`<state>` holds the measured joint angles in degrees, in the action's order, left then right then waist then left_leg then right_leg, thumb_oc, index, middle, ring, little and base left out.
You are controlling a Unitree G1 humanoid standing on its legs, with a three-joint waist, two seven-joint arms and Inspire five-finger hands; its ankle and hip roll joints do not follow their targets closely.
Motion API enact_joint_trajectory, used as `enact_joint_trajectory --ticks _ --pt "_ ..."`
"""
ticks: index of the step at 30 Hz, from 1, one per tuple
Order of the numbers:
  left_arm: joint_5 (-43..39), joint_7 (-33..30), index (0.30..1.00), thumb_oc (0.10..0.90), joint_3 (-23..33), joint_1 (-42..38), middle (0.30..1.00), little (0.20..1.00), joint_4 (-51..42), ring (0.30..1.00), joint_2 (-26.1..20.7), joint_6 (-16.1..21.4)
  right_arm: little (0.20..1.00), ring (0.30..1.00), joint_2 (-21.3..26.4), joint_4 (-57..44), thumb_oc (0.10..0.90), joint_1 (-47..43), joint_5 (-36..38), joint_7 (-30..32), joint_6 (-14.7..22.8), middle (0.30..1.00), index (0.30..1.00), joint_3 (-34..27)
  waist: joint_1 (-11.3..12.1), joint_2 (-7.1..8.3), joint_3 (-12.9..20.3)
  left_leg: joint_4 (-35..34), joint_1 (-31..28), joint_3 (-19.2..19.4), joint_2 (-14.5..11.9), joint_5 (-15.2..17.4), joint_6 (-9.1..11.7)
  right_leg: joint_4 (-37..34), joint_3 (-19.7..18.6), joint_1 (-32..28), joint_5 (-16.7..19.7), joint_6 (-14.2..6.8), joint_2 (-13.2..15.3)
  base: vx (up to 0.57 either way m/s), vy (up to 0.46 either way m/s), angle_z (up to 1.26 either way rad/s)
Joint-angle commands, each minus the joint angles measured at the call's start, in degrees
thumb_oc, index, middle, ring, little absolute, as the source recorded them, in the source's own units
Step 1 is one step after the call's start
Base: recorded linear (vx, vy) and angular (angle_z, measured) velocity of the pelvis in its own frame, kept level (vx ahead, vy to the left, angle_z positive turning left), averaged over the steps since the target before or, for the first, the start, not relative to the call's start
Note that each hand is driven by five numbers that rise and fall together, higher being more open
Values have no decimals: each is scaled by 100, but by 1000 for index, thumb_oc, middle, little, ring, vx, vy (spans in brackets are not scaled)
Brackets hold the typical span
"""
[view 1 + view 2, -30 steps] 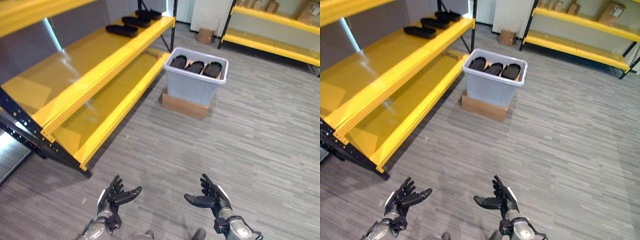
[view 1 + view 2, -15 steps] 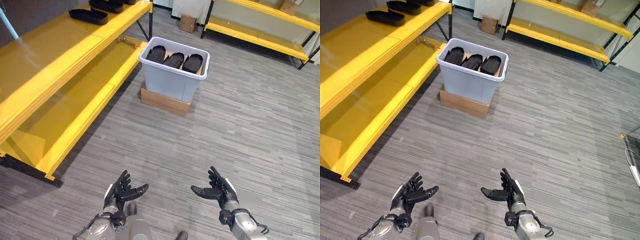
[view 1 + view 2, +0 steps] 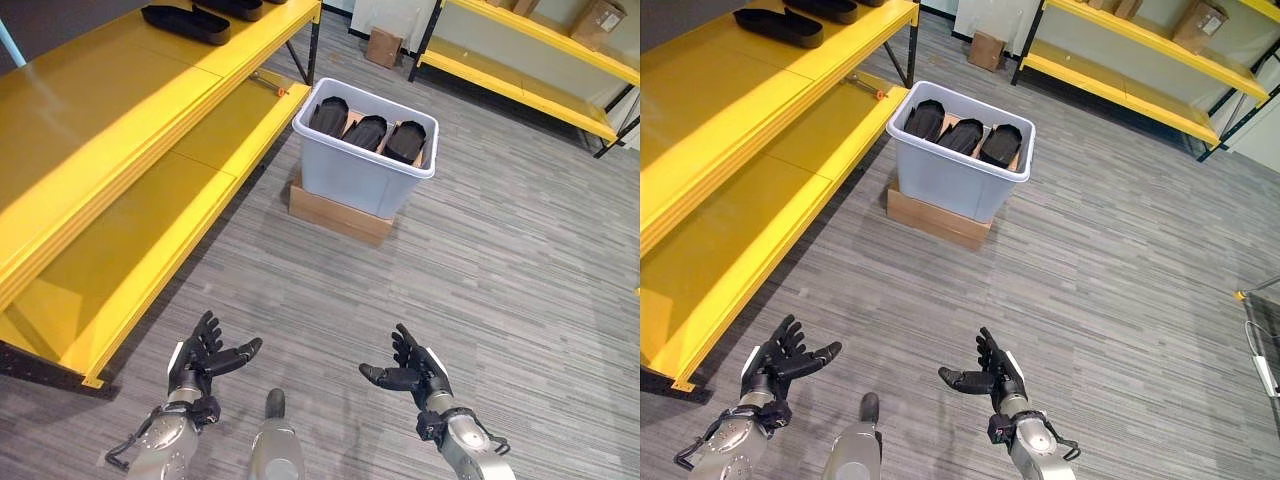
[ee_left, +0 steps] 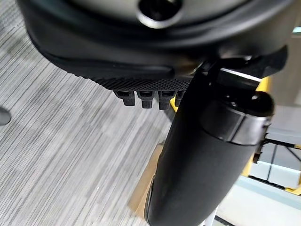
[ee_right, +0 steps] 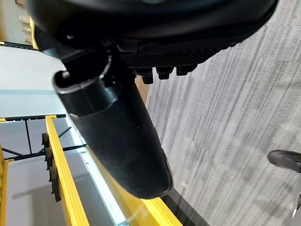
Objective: Move parts from the plastic box to the shelf.
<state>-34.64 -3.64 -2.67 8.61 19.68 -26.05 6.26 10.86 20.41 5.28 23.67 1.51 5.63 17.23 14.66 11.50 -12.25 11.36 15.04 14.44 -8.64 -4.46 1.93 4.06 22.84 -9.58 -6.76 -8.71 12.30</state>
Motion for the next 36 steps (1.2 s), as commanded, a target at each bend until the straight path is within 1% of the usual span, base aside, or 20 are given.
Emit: enact_joint_trajectory --ticks 1,3,6,9,11,14,15,18,19,21,22,25,28,29,30,31,32,33,34,36 --pt "132 -30 1000 900 -161 72 1000 1000 -556 1000 -105 414 1000 1000 268 -629 900 -122 -3 21 347 1000 1000 -274 -18 -327 266 -218 -117 -376 196 333 -196 1777 175 474 771 -220 -198 221 329 -6" --pt "141 -32 1000 900 -192 86 1000 1000 -547 1000 -108 414 1000 1000 249 -650 900 -110 -34 -9 335 1000 1000 -269 -52 -356 262 -155 -181 -359 320 495 -305 2189 58 590 1066 -348 -152 168 289 -5" --pt "161 -37 1000 900 -269 126 1000 1000 -581 1000 -71 399 1000 1000 221 -701 900 -45 -73 -7 310 1000 1000 -305 -246 -673 234 -313 -489 -322 395 512 -491 3297 -102 1089 1714 -494 -336 204 347 12" --pt "210 16 1000 900 -312 161 1000 1000 -605 1000 -51 397 1000 1000 236 -818 900 99 -88 -58 306 1000 1000 -331 -429 -909 177 -505 -839 -319 526 602 -592 3443 46 1452 1763 -521 -268 208 248 30" --pt "177 68 1000 900 -328 176 1000 1000 -554 1000 -14 389 1000 1000 261 -823 900 184 -36 -88 317 1000 1000 -350 -526 -982 199 -628 -1139 -371 669 726 -591 2572 353 1638 1415 -335 76 310 186 -5" --pt "177 124 1000 900 -369 164 1000 1000 -503 1000 7 345 1000 1000 292 -788 900 192 -28 -60 324 1000 1000 -378 -550 -1002 210 -621 -1261 -427 694 832 -566 1754 468 1730 1259 -172 296 236 28 10" --pt "189 153 1000 900 -339 192 1000 1000 -498 1000 29 326 1000 1000 312 -801 900 195 -31 -22 328 1000 1000 -410 -566 -994 200 -612 -1345 -460 709 909 -521 913 386 1813 1372 -157 403 354 -60 26" --pt "197 168 1000 900 -275 198 1000 1000 -462 1000 46 327 1000 1000 324 -830 900 204 -93 18 326 1000 1000 -436 -530 -1054 190 -578 -1495 -549 621 1132 -405 164 383 1741 1605 -335 557 257 -63 14" --pt "252 183 1000 900 -248 187 1000 1000 -422 1000 64 342 1000 1000 325 -821 900 182 -144 59 321 1000 1000 -443 -491 -1051 194 -561 -1555 -552 591 1219 -374 -294 483 1689 1884 -439 726 245 -62 15" --pt "291 191 1000 900 -223 170 1000 1000 -413 1000 66 346 1000 1000 362 -810 900 144 -190 88 304 1000 1000 -465 -466 -1040 208 -484 -1587 -587 598 1349 -360 -489 431 1713 2119 -504 844 326 -40 23" --pt "314 227 1000 900 -268 114 1000 1000 -340 1000 83 339 1000 1000 385 -822 900 105 -188 57 293 1000 1000 -429 -487 -846 215 -398 -1629 -565 775 1394 -397 -571 400 1702 2256 -459 856 253 6 24" --pt "328 245 1000 900 -322 36 1000 1000 -306 1000 150 337 1000 1000 373 -814 900 97 -169 47 291 1000 1000 -440 -503 -742 290 -296 -1725 -641 824 1537 -349 -528 527 1601 2365 -502 861 347 -35 31" --pt "285 200 1000 900 -287 8 1000 1000 -249 1000 200 343 1000 1000 398 -815 900 89 -85 24 314 1000 1000 -435 -573 -809 393 39 -1880 -739 550 1752 -187 -294 649 1463 2118 -506 601 364 -60 53" --pt "286 200 1000 900 -292 2 1000 1000 -252 1000 203 344 1000 1000 402 -819 900 87 -84 24 316 1000 1000 -443 -587 -740 368 37 -1827 -712 634 1649 -214 -317 701 1495 2181 -450 693 478 -159 18" --pt "204 172 1000 900 -293 -26 1000 1000 -265 1000 208 350 1000 1000 407 -783 900 92 40 50 350 1000 1000 -435 -600 -752 435 838 -1716 -774 201 1523 135 -358 664 1287 1761 -306 193 249 -132 -15" --pt "204 172 1000 900 -299 -33 1000 1000 -269 1000 212 351 1000 1000 412 -786 900 89 43 50 352 1000 1000 -444 -615 -689 412 863 -1643 -754 270 1434 111 -385 729 1319 1818 -231 270 445 -190 -2" --pt "189 171 1000 900 -304 -39 1000 1000 -274 1000 206 348 1000 1000 433 -786 900 69 94 52 381 1000 1000 -421 -582 -743 422 1377 -1517 -809 66 1408 251 -418 682 1196 1641 -186 -1 79 -63 -1" --pt "189 170 1000 900 -305 -39 1000 1000 -274 1000 207 348 1000 1000 434 -786 900 69 94 52 381 1000 1000 -422 -583 -748 424 1387 -1511 -811 60 1414 253 -419 684 1196 1641 -185 -6 296 -149 3" --pt "151 190 1000 900 -333 -70 1000 1000 -323 1000 172 348 1000 1000 502 -796 900 20 142 63 419 1000 1000 -393 -520 -705 373 2324 -1200 -808 -144 940 484 -542 705 995 1395 68 -332 194 -138 -16" --pt "173 131 1000 900 -331 -94 1000 1000 -404 1000 131 355 1000 1000 575 -798 900 -28 170 112 467 1000 1000 -368 -444 -653 225 3293 -799 -836 -384 444 656 -640 750 799 1144 320 -569 194 -162 -6"
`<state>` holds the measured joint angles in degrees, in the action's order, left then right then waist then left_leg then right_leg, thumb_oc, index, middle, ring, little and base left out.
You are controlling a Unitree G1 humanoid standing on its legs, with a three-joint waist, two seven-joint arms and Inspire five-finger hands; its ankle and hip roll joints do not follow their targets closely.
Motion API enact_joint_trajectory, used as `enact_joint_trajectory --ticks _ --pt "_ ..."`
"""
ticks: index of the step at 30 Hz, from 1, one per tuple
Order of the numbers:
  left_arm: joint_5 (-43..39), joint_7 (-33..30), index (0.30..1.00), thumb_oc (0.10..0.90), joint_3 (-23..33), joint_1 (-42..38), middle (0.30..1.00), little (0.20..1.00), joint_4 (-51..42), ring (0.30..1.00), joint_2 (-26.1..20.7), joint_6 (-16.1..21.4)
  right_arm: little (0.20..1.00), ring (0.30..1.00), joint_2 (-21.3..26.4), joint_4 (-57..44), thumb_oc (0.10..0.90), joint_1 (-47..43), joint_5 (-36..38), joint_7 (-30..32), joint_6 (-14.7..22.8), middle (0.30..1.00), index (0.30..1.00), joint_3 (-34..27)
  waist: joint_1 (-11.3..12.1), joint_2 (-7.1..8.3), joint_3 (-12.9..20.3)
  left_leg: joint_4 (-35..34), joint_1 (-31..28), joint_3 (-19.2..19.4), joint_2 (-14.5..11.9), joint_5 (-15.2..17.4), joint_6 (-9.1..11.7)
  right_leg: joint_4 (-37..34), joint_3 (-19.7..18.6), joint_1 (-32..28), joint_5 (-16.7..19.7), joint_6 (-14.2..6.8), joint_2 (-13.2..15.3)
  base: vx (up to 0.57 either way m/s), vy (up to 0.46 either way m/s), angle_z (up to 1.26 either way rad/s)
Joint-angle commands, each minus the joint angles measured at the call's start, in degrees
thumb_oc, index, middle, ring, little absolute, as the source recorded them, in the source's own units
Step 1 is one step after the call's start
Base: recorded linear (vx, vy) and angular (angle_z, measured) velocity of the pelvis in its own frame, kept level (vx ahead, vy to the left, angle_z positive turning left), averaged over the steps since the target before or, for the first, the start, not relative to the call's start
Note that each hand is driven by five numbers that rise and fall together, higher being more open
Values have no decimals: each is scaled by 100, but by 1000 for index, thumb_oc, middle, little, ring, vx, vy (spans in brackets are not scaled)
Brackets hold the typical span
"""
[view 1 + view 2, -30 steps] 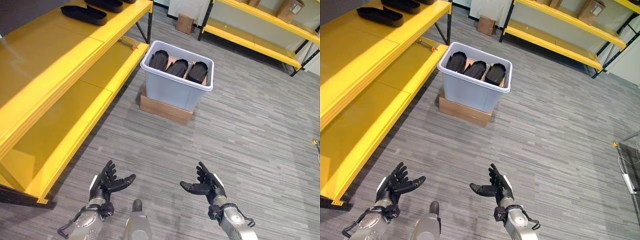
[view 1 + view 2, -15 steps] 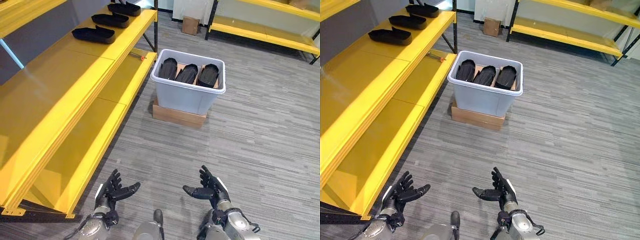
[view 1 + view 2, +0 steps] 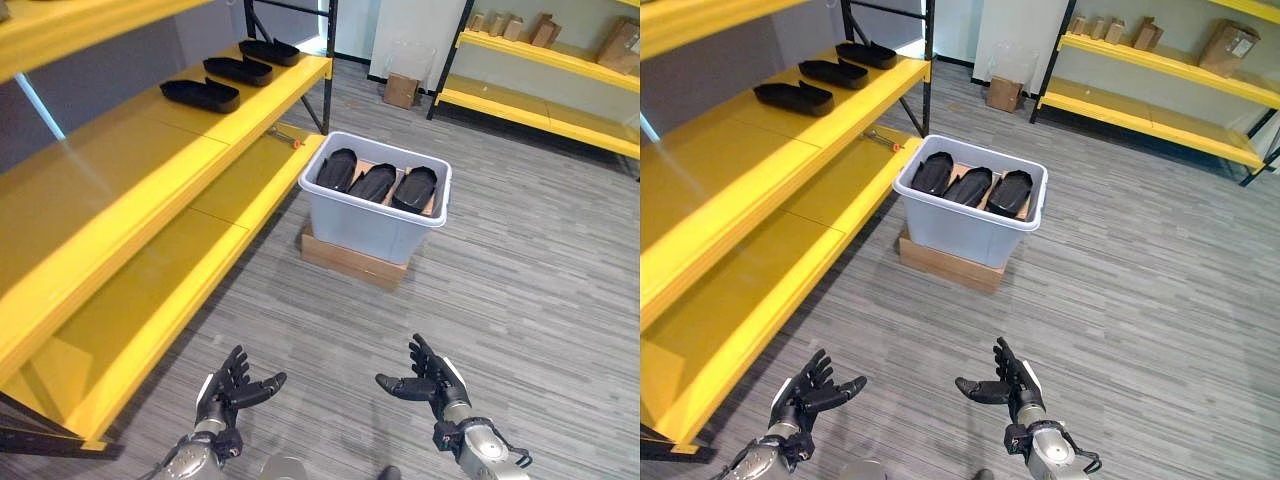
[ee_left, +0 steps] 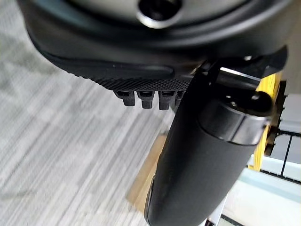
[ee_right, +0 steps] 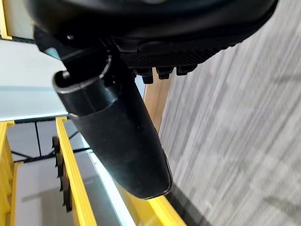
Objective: Move parts from the plastic box to the shelf.
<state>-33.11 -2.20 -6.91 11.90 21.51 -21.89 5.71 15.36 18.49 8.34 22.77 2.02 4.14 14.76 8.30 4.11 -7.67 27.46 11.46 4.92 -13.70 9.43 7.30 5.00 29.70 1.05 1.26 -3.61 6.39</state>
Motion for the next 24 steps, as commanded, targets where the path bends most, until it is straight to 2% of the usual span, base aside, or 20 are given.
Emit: enact_joint_trajectory --ticks 1,3,4,5,6,7,9,10,12,13,14,15,17,18,19,21,22,24 --pt "55 -60 1000 900 137 -415 1000 1000 -697 1000 -308 426 1000 1000 170 -610 900 -353 219 97 616 1000 1000 -130 245 92 -314 1974 -301 105 21 -977 123 -774 68 -353 223 -85 -84 149 -95 -6" --pt "-22 -92 1000 900 176 -397 1000 1000 -784 1000 -292 445 1000 1000 227 -672 900 -353 150 157 631 1000 1000 -150 319 135 -433 1789 -5 121 29 -840 15 -854 30 -444 82 -2 -163 163 -14 -8" --pt "-69 -111 1000 900 197 -386 1000 1000 -795 1000 -280 456 1000 1000 233 -690 900 -339 149 209 661 1000 1000 -220 334 215 -428 1016 268 197 -79 -627 -115 -909 56 -479 6 -48 -193 156 31 24" --pt "-71 -111 1000 900 197 -383 1000 1000 -796 1000 -282 455 1000 1000 232 -690 900 -336 149 209 661 1000 1000 -219 339 231 -423 979 246 217 -62 -634 -123 -908 49 -477 6 -55 -175 256 116 39" --pt "-91 -49 1000 900 208 -318 1000 1000 -808 1000 -282 435 1000 1000 219 -681 900 -311 138 172 656 1000 1000 -245 360 321 -381 -160 260 327 -102 -500 -238 -932 -7 -504 -64 -104 -171 291 197 23" --pt "-43 -37 1000 900 215 -258 1000 1000 -827 1000 -287 447 1000 1000 209 -688 900 -279 116 165 676 1000 1000 -267 385 304 -339 -1354 408 277 -240 -1025 -176 -910 -59 -574 -168 -108 -268 373 256 1" --pt "58 -115 1000 900 315 -245 1000 1000 -788 1000 -300 510 1000 1000 203 -622 900 -256 66 184 718 1000 1000 -257 429 259 -337 -2865 472 274 -368 -1939 13 -834 -110 -711 -424 -45 -436 356 247 -9" --pt "112 -171 1000 900 368 -249 1000 1000 -773 1000 -302 550 1000 1000 211 -576 900 -247 -59 214 753 1000 1000 -241 512 254 -357 -3129 474 172 -294 -2070 20 -800 -123 -758 -502 -54 -466 311 217 -4" --pt "2 -209 1000 900 497 -201 1000 1000 -817 1000 -268 595 1000 1000 197 -568 900 -240 -65 205 741 1000 1000 -226 576 262 -331 -3095 381 -18 -190 -2002 -29 -700 -211 -810 -591 -82 -470 239 208 -42" --pt "-36 -230 1000 900 538 -182 1000 1000 -797 1000 -264 606 1000 1000 125 -557 900 -242 -24 180 731 1000 1000 -211 596 265 -284 -3187 359 17 -140 -2109 24 -624 -232 -821 -631 -101 -464 305 294 -80" --pt "-43 -207 1000 900 557 -201 1000 1000 -845 1000 -305 576 1000 1000 31 -558 900 -257 3 179 705 1000 1000 -213 578 324 -228 -3155 264 195 -105 -2125 -7 -496 -201 -835 -654 -94 -379 236 220 -76" --pt "-43 -207 1000 900 558 -200 1000 1000 -846 1000 -309 575 1000 1000 28 -559 900 -257 3 179 704 1000 1000 -213 585 331 -231 -3156 258 205 -102 -2122 -10 -491 -208 -834 -657 -98 -371 287 335 -29" --pt "0 -200 1000 900 587 -222 1000 1000 -868 1000 -462 593 1000 1000 -83 -587 900 -345 36 129 661 1000 1000 -204 608 429 -220 -2596 283 429 116 -1710 -241 -18 -240 -768 -667 -265 -23 274 365 -19" --pt "-1 -199 1000 900 587 -223 1000 1000 -868 1000 -464 593 1000 1000 -85 -586 900 -346 35 129 661 1000 1000 -204 610 434 -217 -2578 293 432 119 -1696 -245 -7 -243 -760 -672 -270 -14 197 280 -53" --pt "-4 -216 1000 900 538 -264 1000 1000 -861 1000 -502 597 1000 1000 -102 -564 900 -379 19 120 642 1000 1000 -195 605 444 -221 -2320 343 480 192 -1497 -327 156 -208 -710 -645 -335 129 200 311 -47" --pt "-54 -226 1000 900 473 -309 1000 1000 -882 1000 -543 597 1000 1000 -124 -573 900 -434 -39 118 603 1000 1000 -180 564 407 -218 -2030 296 531 414 -1128 -526 677 -141 -580 -469 -506 473 282 462 -10" --pt "-72 -256 1000 900 427 -314 1000 1000 -863 1000 -557 584 1000 1000 -148 -605 900 -453 -70 94 573 1000 1000 -151 522 361 -215 -1935 230 510 602 -944 -676 1139 -220 -434 -227 -642 658 244 423 4" --pt "-74 -275 1000 900 378 -301 1000 1000 -866 1000 -564 569 1000 1000 -168 -620 900 -446 -89 49 548 1000 1000 -113 448 320 -241 -1832 168 495 831 -747 -855 1822 -432 -215 119 -792 749 173 330 8"
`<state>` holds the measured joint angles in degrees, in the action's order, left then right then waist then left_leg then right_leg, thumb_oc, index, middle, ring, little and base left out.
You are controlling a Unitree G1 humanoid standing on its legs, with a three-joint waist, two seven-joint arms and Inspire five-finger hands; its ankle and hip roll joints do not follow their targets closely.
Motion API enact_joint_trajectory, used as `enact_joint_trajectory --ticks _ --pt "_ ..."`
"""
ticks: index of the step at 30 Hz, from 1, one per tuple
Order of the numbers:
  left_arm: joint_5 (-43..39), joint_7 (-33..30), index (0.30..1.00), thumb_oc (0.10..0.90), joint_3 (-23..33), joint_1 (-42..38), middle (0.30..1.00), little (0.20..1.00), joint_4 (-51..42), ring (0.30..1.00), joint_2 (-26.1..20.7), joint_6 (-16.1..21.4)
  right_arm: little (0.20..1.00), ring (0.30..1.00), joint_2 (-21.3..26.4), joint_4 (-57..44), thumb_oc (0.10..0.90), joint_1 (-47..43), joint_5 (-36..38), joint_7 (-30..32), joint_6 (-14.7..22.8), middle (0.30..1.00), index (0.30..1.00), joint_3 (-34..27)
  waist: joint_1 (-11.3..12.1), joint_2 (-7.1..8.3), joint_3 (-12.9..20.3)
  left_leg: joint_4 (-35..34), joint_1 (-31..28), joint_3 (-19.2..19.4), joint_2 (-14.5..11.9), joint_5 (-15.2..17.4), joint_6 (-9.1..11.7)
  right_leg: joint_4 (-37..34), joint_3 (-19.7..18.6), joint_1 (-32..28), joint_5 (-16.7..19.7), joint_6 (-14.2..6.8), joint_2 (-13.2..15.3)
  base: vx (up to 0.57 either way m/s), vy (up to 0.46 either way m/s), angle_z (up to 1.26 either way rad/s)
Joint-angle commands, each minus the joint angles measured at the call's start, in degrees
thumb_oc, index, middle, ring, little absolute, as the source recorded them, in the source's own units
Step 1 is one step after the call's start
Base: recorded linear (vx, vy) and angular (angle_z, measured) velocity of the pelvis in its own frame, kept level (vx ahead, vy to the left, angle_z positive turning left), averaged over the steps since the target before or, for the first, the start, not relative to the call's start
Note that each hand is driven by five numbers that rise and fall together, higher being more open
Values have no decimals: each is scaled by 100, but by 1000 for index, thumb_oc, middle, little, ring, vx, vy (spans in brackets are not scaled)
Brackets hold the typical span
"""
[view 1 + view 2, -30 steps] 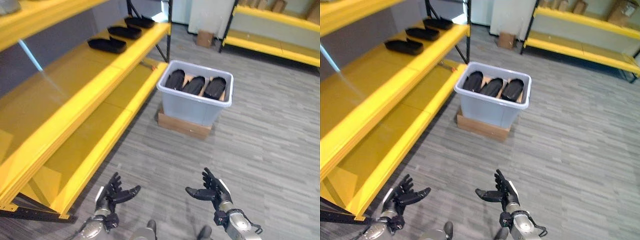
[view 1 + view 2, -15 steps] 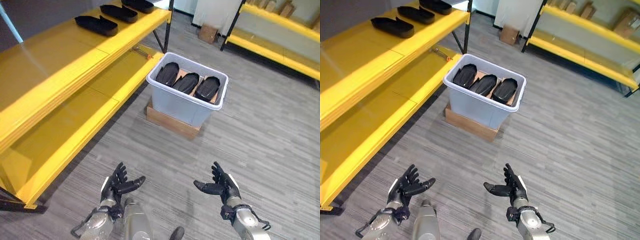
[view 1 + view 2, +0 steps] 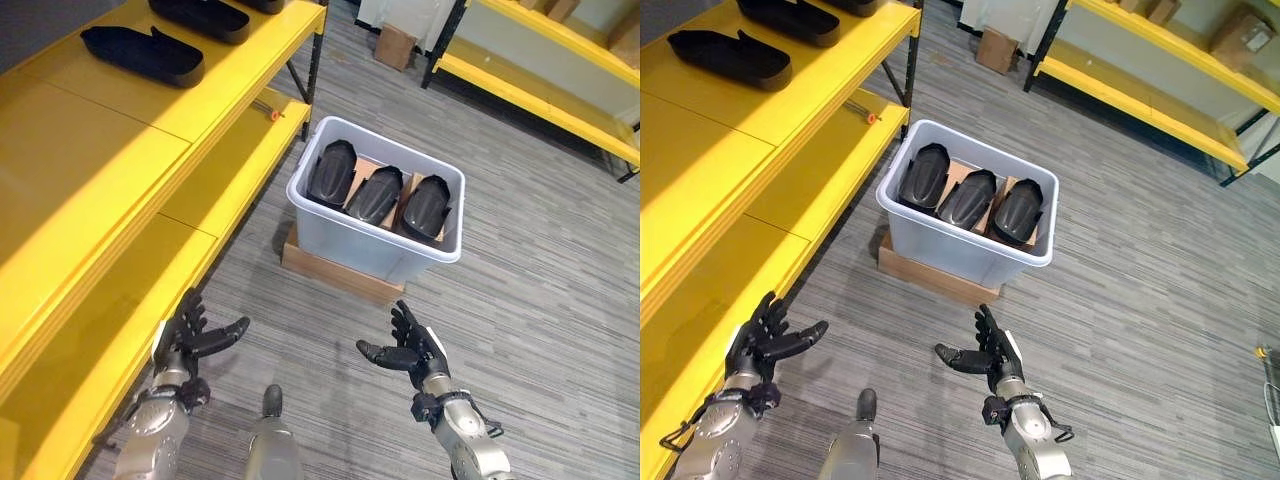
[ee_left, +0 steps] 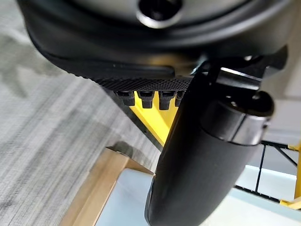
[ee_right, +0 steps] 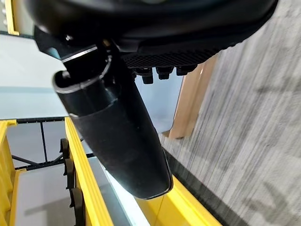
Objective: Move parts from the plastic box to the shelf.
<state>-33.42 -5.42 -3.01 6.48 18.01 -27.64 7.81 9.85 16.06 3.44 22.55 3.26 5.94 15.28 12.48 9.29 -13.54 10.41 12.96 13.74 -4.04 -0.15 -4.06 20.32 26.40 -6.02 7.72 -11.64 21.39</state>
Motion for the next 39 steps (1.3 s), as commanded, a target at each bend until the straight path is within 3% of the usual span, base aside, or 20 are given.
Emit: enact_joint_trajectory --ticks 1,2,4,5,6,9,10,12,16,18,20,22,24,27,35,39 --pt "-42 47 1000 900 -11 241 1000 1000 -517 1000 11 358 1000 1000 383 -377 900 43 -67 -75 367 1000 1000 -166 30 -197 347 -126 19 -386 -133 212 281 292 -104 494 -529 11 -748 116 321 38" --pt "-28 40 1000 900 -56 254 1000 1000 -539 1000 29 350 1000 1000 371 -420 900 61 -105 -96 339 1000 1000 -129 -51 -332 312 -139 -85 -354 -44 212 128 930 -143 712 -147 -49 -785 125 320 43" --pt "20 29 1000 900 -100 285 1000 1000 -531 1000 53 340 1000 1000 379 -454 900 105 -164 -149 297 1000 1000 -87 -147 -539 237 -235 -377 -310 40 319 -14 1661 -135 1005 58 -144 -794 156 334 30" --pt "21 28 1000 900 -100 286 1000 1000 -531 1000 54 340 1000 1000 380 -455 900 105 -164 -149 296 1000 1000 -87 -143 -537 233 -238 -384 -305 45 319 -16 1670 -142 1007 54 -145 -788 181 243 17" --pt "17 42 1000 900 -100 302 1000 1000 -543 1000 76 331 1000 1000 387 -486 900 175 -196 -181 285 1000 1000 -74 -195 -650 165 -326 -586 -299 124 381 -88 1699 -28 1198 104 -157 -694 174 166 12" --pt "-29 87 1000 900 -131 303 1000 1000 -508 1000 92 306 1000 1000 436 -491 900 226 -170 -205 281 1000 1000 -98 -256 -709 110 -351 -717 -367 198 423 -87 1299 131 1353 -13 -95 -596 199 108 2" --pt "-61 144 1000 900 -166 315 1000 1000 -477 1000 101 295 1000 1000 468 -481 900 274 -135 -177 291 1000 1000 -123 -241 -740 98 -363 -892 -387 261 641 -33 594 349 1340 -247 -75 -358 207 14 17" --pt "-35 202 1000 900 -192 305 1000 1000 -442 1000 118 259 1000 1000 497 -487 900 276 -148 -153 298 1000 1000 -143 -206 -782 86 -320 -904 -388 209 687 42 -120 477 1347 -220 -20 -202 193 -40 12" --pt "63 229 1000 900 -179 254 1000 1000 -367 1000 124 263 1000 1000 536 -577 900 251 -210 -106 301 1000 1000 -133 -179 -816 73 -254 -940 -416 127 792 204 -1441 389 1260 342 -147 30 133 -90 7" --pt "92 249 1000 900 -169 236 1000 1000 -359 1000 145 272 1000 1000 567 -588 900 239 -241 -104 292 1000 1000 -134 -170 -774 92 -186 -922 -399 150 847 236 -1590 473 1175 595 -204 114 160 -65 11" --pt "121 306 1000 900 -163 260 1000 1000 -295 1000 207 273 1000 1000 553 -568 900 250 -239 -127 266 1000 1000 -134 -132 -652 225 -175 -962 -352 213 954 267 -1729 700 997 617 -221 142 223 -35 18" --pt "149 302 1000 900 -184 244 1000 1000 -248 1000 238 267 1000 1000 563 -547 900 254 -259 -122 273 1000 1000 -132 -156 -628 267 -104 -950 -369 231 1008 281 -1740 735 968 771 -257 158 178 -32 14" --pt "88 308 1000 900 -172 221 1000 1000 -242 1000 294 281 1000 1000 639 -591 900 241 -230 -139 285 1000 1000 -150 -202 -659 317 93 -940 -411 103 1117 393 -1700 989 863 650 -232 83 243 -79 15" --pt "74 315 1000 900 -187 197 1000 1000 -248 1000 299 277 1000 1000 699 -612 900 170 -202 -159 311 1000 1000 -133 -233 -667 362 183 -978 -365 -135 1171 504 -1691 1047 826 292 -124 -134 198 -99 17" --pt "-9 263 1000 900 -146 168 1000 1000 -269 1000 348 302 1000 1000 736 -637 900 88 -98 -126 358 1000 1000 -96 -232 -666 411 214 -964 -276 -508 1054 713 -1738 901 895 -210 155 -589 98 -99 -12" --pt "-24 226 1000 900 -125 129 1000 1000 -237 1000 372 307 1000 1000 740 -631 900 33 -19 -80 408 1000 1000 -55 -258 -665 424 550 -873 -274 -778 913 896 -1767 822 867 -453 337 -903 84 -96 -7"
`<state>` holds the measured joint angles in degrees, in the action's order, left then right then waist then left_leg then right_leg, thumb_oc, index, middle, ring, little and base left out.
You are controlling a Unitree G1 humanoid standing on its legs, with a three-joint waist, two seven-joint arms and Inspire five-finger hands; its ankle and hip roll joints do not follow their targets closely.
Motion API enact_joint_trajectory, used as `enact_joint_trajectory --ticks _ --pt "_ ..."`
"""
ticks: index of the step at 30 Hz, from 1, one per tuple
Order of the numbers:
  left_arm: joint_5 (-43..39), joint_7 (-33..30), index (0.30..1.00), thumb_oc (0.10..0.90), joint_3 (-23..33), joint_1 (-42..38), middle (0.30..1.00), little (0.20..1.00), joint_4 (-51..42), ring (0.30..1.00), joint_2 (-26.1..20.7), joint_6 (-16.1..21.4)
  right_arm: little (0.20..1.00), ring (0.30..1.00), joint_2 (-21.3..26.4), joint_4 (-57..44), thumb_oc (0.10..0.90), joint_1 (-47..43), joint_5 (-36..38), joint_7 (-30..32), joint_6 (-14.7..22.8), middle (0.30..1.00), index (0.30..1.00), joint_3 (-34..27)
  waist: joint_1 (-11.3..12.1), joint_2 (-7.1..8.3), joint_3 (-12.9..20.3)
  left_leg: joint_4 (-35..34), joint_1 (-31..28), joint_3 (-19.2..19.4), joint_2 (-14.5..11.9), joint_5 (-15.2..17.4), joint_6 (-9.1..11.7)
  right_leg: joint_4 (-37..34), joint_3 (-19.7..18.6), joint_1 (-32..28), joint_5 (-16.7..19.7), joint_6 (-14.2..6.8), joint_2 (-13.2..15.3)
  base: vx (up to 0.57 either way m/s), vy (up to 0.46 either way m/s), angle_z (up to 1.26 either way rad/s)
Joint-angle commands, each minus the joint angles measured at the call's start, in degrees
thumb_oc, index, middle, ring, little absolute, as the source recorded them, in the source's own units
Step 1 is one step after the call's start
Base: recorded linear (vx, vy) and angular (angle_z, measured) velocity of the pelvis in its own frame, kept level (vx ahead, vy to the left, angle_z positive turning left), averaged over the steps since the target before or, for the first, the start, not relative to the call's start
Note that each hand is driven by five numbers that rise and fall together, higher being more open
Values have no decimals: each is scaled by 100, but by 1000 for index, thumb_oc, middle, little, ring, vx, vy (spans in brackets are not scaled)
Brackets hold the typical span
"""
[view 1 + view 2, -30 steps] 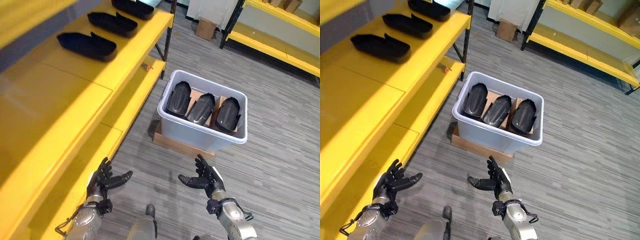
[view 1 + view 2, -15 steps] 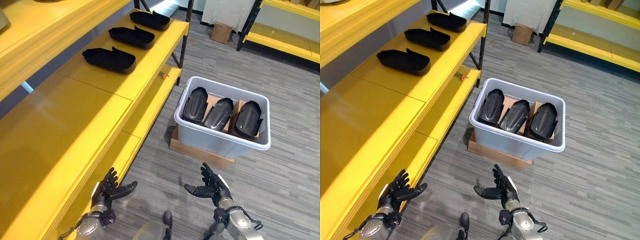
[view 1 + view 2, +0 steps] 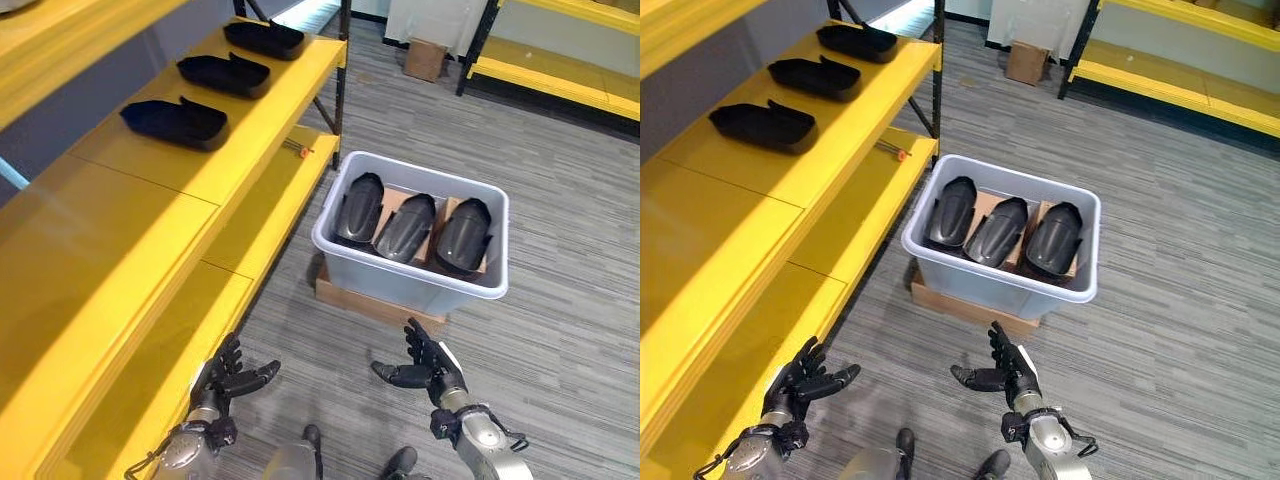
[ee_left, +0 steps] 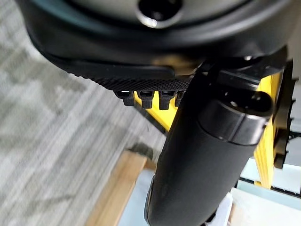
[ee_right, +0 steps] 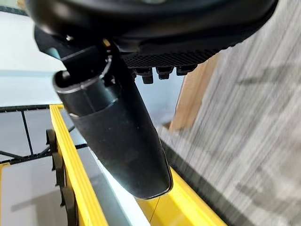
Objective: Move parts from the plastic box to the shelf.
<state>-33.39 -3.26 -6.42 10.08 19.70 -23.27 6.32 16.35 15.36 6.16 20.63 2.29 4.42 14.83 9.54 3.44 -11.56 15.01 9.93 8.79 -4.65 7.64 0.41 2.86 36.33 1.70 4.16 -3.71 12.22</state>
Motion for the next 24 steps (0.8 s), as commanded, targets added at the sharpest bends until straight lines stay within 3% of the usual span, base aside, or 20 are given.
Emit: enact_joint_trajectory --ticks 1,3,5,6,8,10,12,13,16,19,20,21,23,24 --pt "-38 1 1000 900 228 -232 1000 1000 -402 1000 -55 455 1000 1000 99 -562 900 -255 188 12 565 1000 1000 9 40 -83 220 265 -530 209 -782 74 505 -50 -205 62 -147 -401 -74 70 -74 -14" --pt "-48 4 1000 900 241 -218 1000 1000 -399 1000 -36 455 1000 1000 107 -566 900 -264 189 -2 571 1000 1000 40 58 -90 214 442 -493 185 -836 0 558 -107 -240 12 -197 -346 -174 82 -95 -9" --pt "-72 3 1000 900 270 -168 1000 1000 -398 1000 5 435 1000 1000 168 -587 900 -269 220 -44 573 1000 1000 97 143 -152 141 1626 -166 -34 -998 -476 785 -348 -365 -223 -382 -80 -520 140 -170 -6" --pt "-102 -1 1000 900 251 -159 1000 1000 -382 1000 53 419 1000 1000 232 -613 900 -259 222 -42 587 1000 1000 107 187 -202 22 2313 105 -243 -1053 -936 926 -534 -437 -430 -518 112 -714 96 -109 -4" --pt "-126 15 1000 900 218 -163 1000 1000 -374 1000 94 397 1000 1000 326 -638 900 -242 196 -54 576 1000 1000 110 225 -217 -108 2786 361 -442 -1007 -1066 941 -642 -504 -550 -604 227 -812 56 -27 -10" --pt "-175 -1 1000 900 179 -167 1000 1000 -396 1000 124 421 1000 1000 374 -631 900 -224 183 -17 588 1000 1000 70 196 -182 -142 2059 604 -377 -1088 -830 801 -656 -455 -545 -646 162 -781 69 53 -7" --pt "-171 -3 1000 900 174 -144 1000 1000 -383 1000 113 423 1000 1000 370 -594 900 -206 183 3 602 1000 1000 25 195 -116 -85 824 657 -352 -1127 -587 653 -654 -503 -533 -678 79 -755 132 133 3" --pt "-164 -12 1000 900 190 -113 1000 1000 -391 1000 112 437 1000 1000 354 -561 900 -188 170 12 610 1000 1000 4 200 -69 -42 82 575 -330 -1155 -734 621 -617 -546 -528 -713 39 -750 180 148 0" --pt "-101 -24 1000 900 206 -71 1000 1000 -360 1000 98 456 1000 1000 339 -510 900 -133 165 17 648 1000 1000 -5 206 -103 28 -1569 651 -159 -1516 -1842 832 -574 -564 -625 -912 26 -866 199 145 -6" --pt "-98 -41 1000 900 236 -96 1000 1000 -360 1000 78 467 1000 1000 353 -480 900 -164 138 38 671 1000 1000 -2 269 -137 -9 -1968 855 -146 -1594 -2060 917 -458 -595 -763 -1091 25 -937 190 170 -2" --pt "-137 -21 1000 900 280 -46 1000 1000 -354 1000 71 472 1000 1000 328 -490 900 -128 138 -3 660 1000 1000 14 294 -121 56 -1975 708 -70 -1607 -1936 865 -329 -647 -780 -1162 -22 -941 275 275 -12" --pt "-138 -23 1000 900 331 -2 1000 1000 -347 1000 33 468 1000 1000 234 -460 900 -130 132 -51 643 1000 1000 69 391 -70 100 -1966 621 -136 -1566 -2112 879 -209 -712 -841 -1215 -34 -908 215 220 -15" --pt "-130 -16 1000 900 346 7 1000 1000 -401 1000 -27 451 1000 1000 180 -457 900 -122 144 -64 621 1000 1000 83 400 -21 111 -1929 551 -75 -1559 -2167 871 -131 -742 -859 -1233 -26 -861 205 209 -52" --pt "-112 3 1000 900 380 21 1000 1000 -435 1000 -101 434 1000 1000 96 -459 900 -103 171 -93 578 1000 1000 94 449 91 92 -1743 462 20 -1495 -2068 794 0 -791 -904 -1237 -98 -726 196 210 -66"
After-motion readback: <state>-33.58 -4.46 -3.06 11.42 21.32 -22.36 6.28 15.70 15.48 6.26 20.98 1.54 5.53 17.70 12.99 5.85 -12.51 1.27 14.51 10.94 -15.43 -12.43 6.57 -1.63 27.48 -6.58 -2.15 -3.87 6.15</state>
